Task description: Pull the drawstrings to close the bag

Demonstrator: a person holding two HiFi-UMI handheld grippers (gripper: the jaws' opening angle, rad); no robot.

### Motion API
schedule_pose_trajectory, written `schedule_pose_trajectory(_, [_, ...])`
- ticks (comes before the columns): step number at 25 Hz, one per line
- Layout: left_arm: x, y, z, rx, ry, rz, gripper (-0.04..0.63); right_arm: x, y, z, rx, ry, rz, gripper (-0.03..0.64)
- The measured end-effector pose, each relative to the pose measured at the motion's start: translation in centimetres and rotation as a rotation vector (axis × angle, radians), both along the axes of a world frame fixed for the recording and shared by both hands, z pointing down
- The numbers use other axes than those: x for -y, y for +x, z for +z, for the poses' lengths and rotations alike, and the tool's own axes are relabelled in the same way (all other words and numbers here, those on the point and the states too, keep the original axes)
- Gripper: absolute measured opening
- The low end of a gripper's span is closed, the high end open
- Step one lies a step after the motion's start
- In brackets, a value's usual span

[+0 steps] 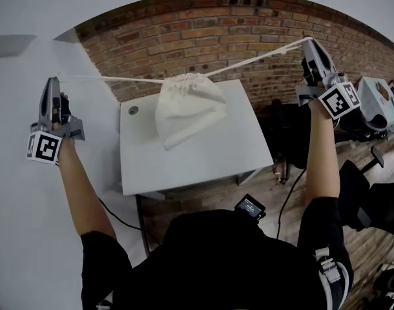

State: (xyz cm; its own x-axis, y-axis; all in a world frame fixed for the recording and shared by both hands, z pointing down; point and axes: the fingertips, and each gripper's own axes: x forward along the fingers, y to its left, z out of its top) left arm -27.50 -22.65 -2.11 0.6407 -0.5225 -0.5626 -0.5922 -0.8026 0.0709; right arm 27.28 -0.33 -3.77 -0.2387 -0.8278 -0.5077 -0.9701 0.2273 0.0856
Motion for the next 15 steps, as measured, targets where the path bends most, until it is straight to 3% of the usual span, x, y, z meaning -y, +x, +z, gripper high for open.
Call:
schedule_pose_trajectory(9, [-0.2, 1.7, -0.8, 0.04, 0.017, 0.051, 0.018, 0.5, 0.4, 0.5, -0.066, -0.056, 0.001, 0.008])
schedule_pose_trajectory(15, [-1.0, 3.5, -1.1, 0.085, 0.026, 0.075, 0.018, 0.3, 0.0, 1.7, -0.168, -0.132, 0.046, 0.008])
